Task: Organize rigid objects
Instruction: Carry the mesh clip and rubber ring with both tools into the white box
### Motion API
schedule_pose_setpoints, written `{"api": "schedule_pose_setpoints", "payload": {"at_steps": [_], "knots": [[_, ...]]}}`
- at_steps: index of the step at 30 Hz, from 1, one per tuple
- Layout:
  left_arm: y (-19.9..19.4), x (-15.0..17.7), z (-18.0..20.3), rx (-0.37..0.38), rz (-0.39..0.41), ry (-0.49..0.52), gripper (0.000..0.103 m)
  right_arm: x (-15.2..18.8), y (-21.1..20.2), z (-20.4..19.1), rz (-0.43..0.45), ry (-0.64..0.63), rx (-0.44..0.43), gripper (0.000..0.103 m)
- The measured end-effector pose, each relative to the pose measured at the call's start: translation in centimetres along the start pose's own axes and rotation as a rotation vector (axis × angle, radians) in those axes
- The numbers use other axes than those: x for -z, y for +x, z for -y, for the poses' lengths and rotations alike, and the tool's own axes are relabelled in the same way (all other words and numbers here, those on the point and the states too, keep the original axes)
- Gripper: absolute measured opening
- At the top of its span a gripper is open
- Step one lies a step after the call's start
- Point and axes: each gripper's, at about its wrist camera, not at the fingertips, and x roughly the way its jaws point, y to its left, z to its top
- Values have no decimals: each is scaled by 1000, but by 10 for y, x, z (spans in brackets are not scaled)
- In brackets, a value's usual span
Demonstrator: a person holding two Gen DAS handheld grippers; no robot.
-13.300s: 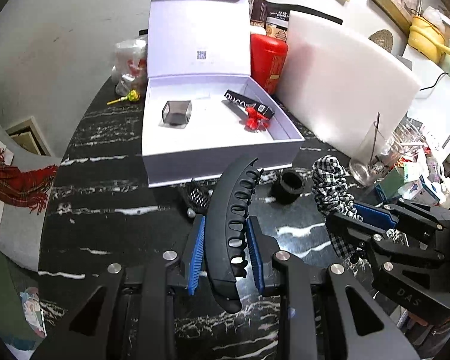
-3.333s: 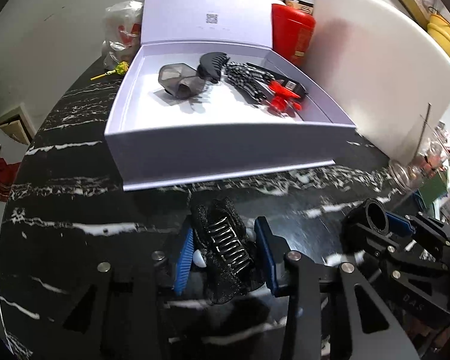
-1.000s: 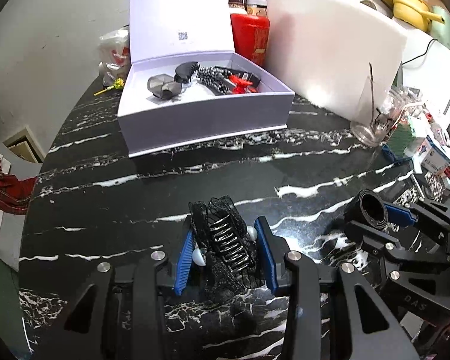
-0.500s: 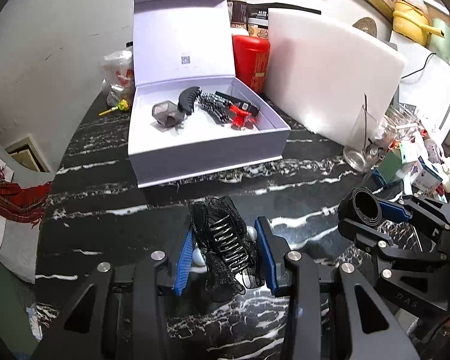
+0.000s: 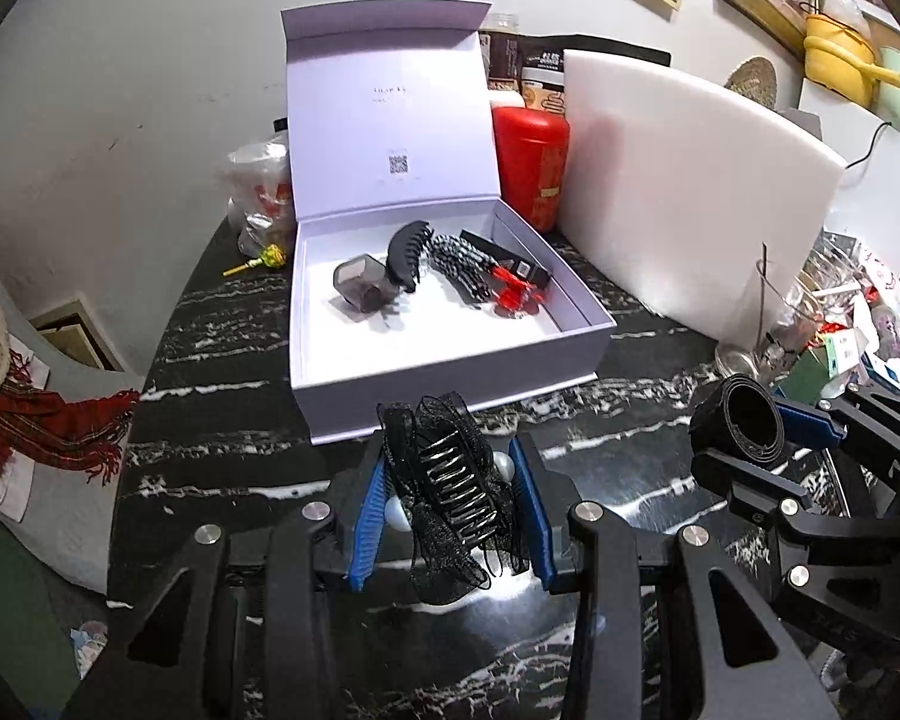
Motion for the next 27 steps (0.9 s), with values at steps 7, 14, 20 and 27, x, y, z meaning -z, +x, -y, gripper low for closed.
{"api": "schedule_pose_setpoints", "payload": {"at_steps": [7,14,20,27], "knots": [[2,-19,-5,-11,19,2,39,-21,5,6,28,-4,-14,41],[5,-38,-4,-11,38,17,39,-41,10,14,55,-15,-24,41],[9,-54,-4,-14,59,30,39,-58,16,18,77,-32,-28,41],[18,-72,-8,-19,69,37,39,-76,25,26,92,-32,-31,41]]}}
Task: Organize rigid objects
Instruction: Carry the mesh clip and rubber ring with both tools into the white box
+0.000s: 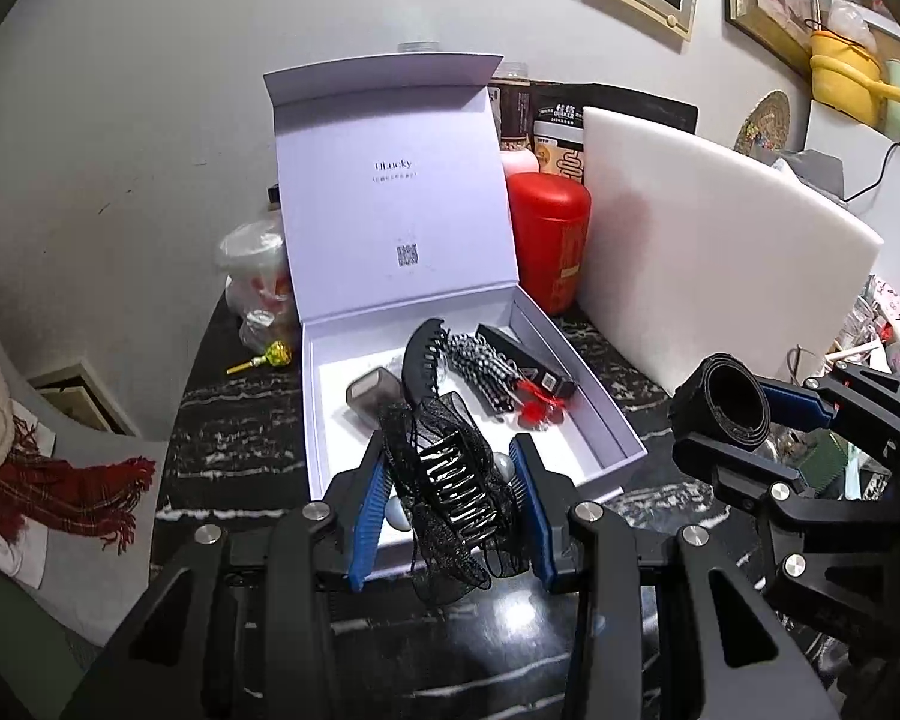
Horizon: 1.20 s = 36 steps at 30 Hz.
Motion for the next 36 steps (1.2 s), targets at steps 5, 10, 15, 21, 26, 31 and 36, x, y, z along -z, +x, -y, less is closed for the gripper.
{"api": "schedule_pose_setpoints", "payload": {"at_steps": [5,10,15,21,26,31,36], "knots": [[11,-14,-6,-1,7,1,39,-12,12,6,6,-1,1,41],[26,-25,-14,-12,6,1,39,-22,22,11,13,0,4,41],[42,-35,-23,-24,3,1,39,-34,37,19,15,4,7,41],[62,-45,-31,-38,-8,10,39,-47,56,29,20,12,5,41],[76,-52,-38,-48,-9,3,39,-56,72,38,15,20,5,41],[89,-60,-46,-62,-6,-5,39,-67,87,46,18,28,4,41],[103,-67,-54,-72,-6,-18,39,-77,103,52,15,35,-4,41]]}}
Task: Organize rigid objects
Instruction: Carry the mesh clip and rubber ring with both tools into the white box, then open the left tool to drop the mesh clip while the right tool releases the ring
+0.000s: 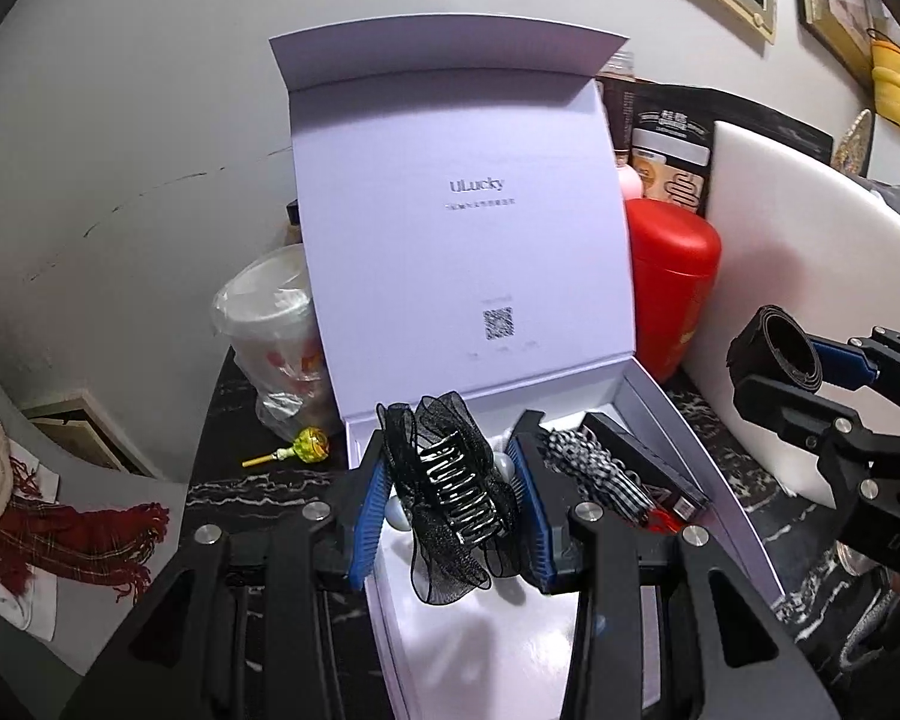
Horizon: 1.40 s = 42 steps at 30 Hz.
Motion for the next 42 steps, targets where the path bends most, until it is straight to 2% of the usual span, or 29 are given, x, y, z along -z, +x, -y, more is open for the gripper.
{"api": "schedule_pose_setpoints", "payload": {"at_steps": [12,20,26,35,42], "knots": [[41,-8,-7,-10,-30,-5,39,-11,46,1,-44,12,-21,41],[64,-7,-5,-10,-63,-1,39,-6,70,5,-83,18,-35,41],[81,-3,-7,20,-113,-19,39,-2,82,10,-119,23,-44,41],[99,-1,-4,41,-179,-5,39,5,102,11,-175,30,-55,41],[102,-1,4,31,-194,17,39,10,113,12,-206,30,-52,41]]}}
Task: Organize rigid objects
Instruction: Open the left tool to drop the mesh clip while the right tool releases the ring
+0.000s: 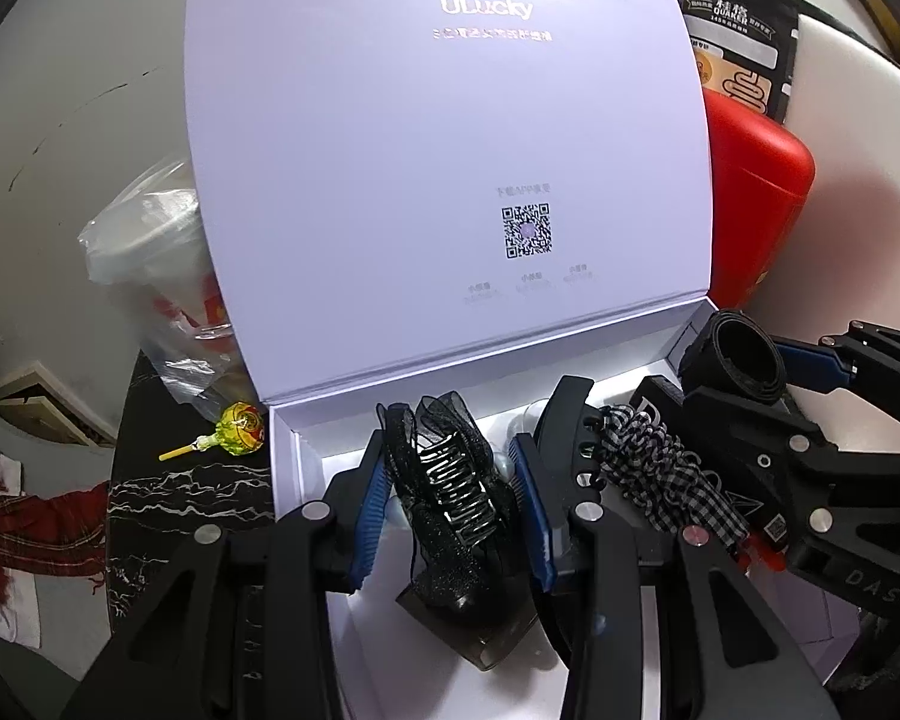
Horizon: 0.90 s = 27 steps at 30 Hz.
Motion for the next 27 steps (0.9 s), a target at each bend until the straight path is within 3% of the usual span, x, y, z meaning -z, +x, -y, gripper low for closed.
{"api": "schedule_pose_setpoints", "payload": {"at_steps": [13,16,18,27], "knots": [[6,-10,7,-37,-30,-24,42,2,15,-4,-44,11,8,41],[3,-5,2,-51,-24,-49,64,2,13,-4,-40,10,13,46],[-3,-5,3,-81,4,-36,78,3,7,-1,-34,12,9,61],[-13,-8,2,-116,21,-40,82,5,-6,0,-22,11,20,64]]}}
